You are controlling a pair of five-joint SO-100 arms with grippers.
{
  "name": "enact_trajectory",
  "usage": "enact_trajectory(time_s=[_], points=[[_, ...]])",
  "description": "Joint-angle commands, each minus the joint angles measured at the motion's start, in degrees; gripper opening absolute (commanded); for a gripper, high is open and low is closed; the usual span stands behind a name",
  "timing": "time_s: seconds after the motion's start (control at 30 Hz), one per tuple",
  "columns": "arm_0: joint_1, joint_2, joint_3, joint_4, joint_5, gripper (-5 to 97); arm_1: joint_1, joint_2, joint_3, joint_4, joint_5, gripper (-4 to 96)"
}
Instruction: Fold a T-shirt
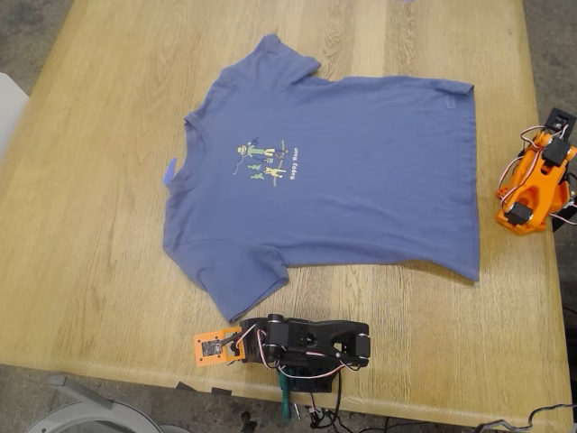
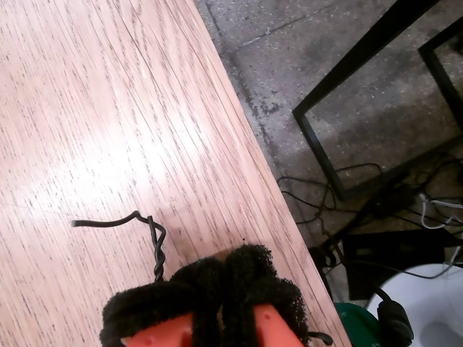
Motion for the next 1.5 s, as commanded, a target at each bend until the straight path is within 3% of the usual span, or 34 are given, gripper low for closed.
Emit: enact_trajectory(time_s=[0.0, 0.43, 0.7, 0.8, 1.0, 1.17, 1.27, 1.47], points=[[18.37, 6.33, -0.44, -38.32, 11.51, 0, -3.25, 0.70, 3.96, -19.25, 8.17, 0.2], [20.48, 6.42, -0.53, -39.11, 11.43, 0, -6.68, 0.70, 3.96, -18.72, 7.38, 4.2], [22.76, 6.59, -1.05, -39.37, 10.90, 17, -11.95, 0.70, 1.49, -27.77, 5.98, 12.1], [22.94, 6.59, -2.99, -37.71, 9.84, 26, -12.57, 0.70, -1.14, -27.42, 7.21, 17.5], [21.71, 6.50, -6.06, -34.72, 6.94, 48, -12.83, 0.70, -6.42, -27.33, 11.78, 39.2], [20.13, 6.50, -7.29, -33.57, 3.78, 62, -17.75, 0.70, -10.81, -25.05, 12.66, 43.8], [20.13, 6.42, -11.34, -25.84, 2.20, 64, -23.55, 0.70, -15.21, -22.24, 12.30, 44.3], [20.92, 0.35, -22.68, -14.68, 3.25, 63, -29.53, 0.53, -25.05, -9.84, 9.40, 44.3]])
